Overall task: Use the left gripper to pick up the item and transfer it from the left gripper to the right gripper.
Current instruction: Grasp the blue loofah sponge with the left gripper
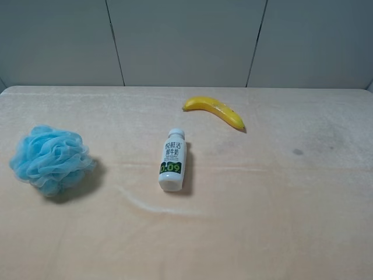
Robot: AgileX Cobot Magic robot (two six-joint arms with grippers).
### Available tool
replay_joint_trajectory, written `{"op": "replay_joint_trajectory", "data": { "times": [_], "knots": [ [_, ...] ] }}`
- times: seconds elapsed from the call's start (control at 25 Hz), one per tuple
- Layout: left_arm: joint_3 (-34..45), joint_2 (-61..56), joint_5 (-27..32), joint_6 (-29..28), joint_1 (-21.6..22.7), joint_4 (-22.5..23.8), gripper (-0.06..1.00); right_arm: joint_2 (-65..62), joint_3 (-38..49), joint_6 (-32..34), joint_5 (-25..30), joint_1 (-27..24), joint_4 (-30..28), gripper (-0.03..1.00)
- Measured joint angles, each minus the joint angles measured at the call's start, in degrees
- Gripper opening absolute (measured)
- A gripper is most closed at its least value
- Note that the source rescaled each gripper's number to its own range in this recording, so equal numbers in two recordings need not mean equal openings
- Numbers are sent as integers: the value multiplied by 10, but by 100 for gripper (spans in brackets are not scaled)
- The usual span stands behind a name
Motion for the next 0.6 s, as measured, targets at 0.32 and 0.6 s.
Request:
{"op": "replay_joint_trajectory", "data": {
  "times": [0.32, 0.6],
  "knots": [
    [0, 0, 0, 0, 0, 0, 97, 0, 0, 0, 0, 0, 0, 100],
    [0, 0, 0, 1, 0, 7, 97, 0, 0, 0, 0, 0, 0, 100]
  ]
}}
